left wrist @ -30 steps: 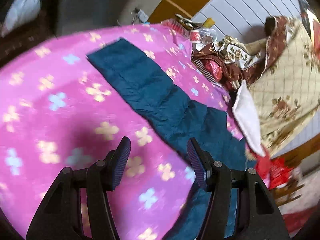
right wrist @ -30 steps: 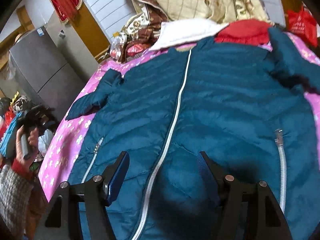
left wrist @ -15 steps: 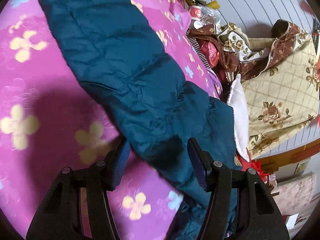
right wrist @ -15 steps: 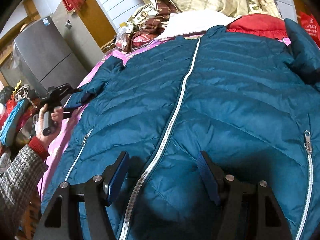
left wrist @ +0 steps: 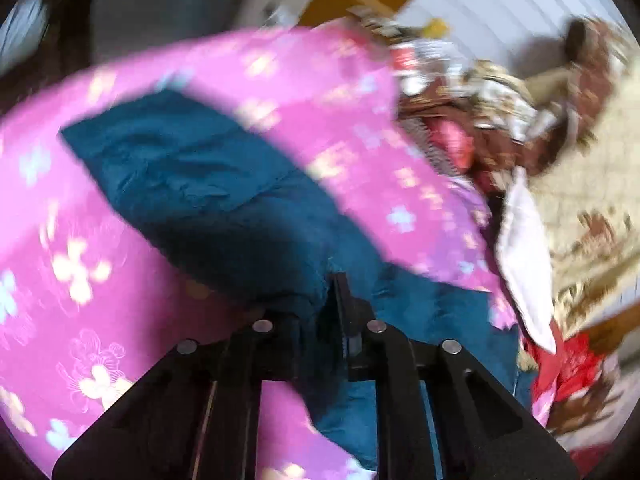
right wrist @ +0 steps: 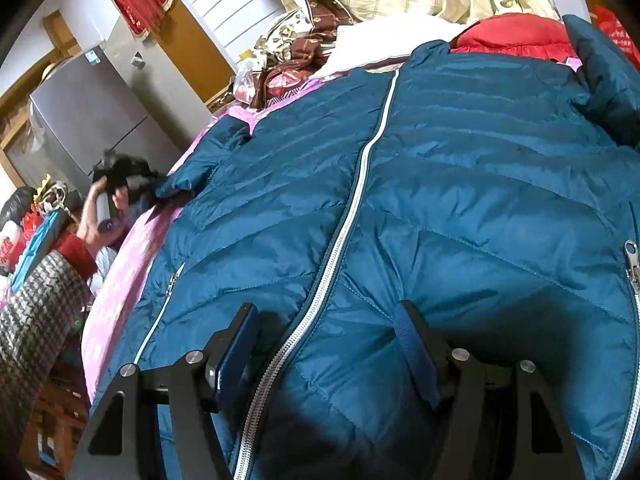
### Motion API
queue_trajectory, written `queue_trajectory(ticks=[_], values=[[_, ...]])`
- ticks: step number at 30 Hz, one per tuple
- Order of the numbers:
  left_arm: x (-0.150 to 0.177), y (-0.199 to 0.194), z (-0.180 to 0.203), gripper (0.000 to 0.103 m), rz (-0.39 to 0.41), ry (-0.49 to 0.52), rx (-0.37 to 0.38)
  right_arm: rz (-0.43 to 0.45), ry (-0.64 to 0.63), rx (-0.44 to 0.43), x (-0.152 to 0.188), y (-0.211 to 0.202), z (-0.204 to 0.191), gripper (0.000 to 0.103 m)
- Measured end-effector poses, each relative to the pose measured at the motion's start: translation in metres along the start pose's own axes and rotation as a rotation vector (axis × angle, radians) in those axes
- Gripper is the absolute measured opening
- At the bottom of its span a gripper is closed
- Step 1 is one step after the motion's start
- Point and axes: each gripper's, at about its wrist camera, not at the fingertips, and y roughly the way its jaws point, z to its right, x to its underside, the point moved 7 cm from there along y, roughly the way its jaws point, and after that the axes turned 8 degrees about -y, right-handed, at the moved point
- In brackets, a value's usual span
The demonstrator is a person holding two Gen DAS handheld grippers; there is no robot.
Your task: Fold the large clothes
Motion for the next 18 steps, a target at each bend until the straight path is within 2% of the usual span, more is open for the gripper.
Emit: queue_trajectory(ticks=[3, 6, 8, 11, 14, 15, 18], values=[[0.018, -0.033, 0.060, 0.011, 0.017, 0.120, 0.091, 0.008, 0.020, -0.025, 0.000, 0.000, 0.004, 0.069], [0.059, -0.066, 0.131, 0.011, 0.017, 0.275, 0.197, 0.018, 0.047, -0.051, 0.000, -0.002, 0.009, 0.068], [0.099, -0.082, 0.179, 0.011, 0.007, 0.395, 0.256, 0.025, 0.059, -0.055, 0.000, -0.003, 0.010, 0.068], [0.190, -0.086, 0.239, 0.011, -0.058, 0.603, 0.280, 0.023, 0.084, -0.025, -0.001, -0.013, 0.014, 0.067], [0.283, -0.074, 0.257, 0.016, -0.149, 0.786, 0.238, 0.123, 0.149, 0.051, -0.006, -0.063, 0.032, 0.067], [0.305, -0.069, 0.259, 0.022, -0.189, 0.809, 0.241, 0.163, 0.167, 0.089, -0.007, -0.087, 0.041, 0.067], [0.366, -0.051, 0.245, 0.026, -0.291, 0.842, 0.242, 0.239, 0.178, 0.231, -0.008, -0.147, 0.062, 0.067]])
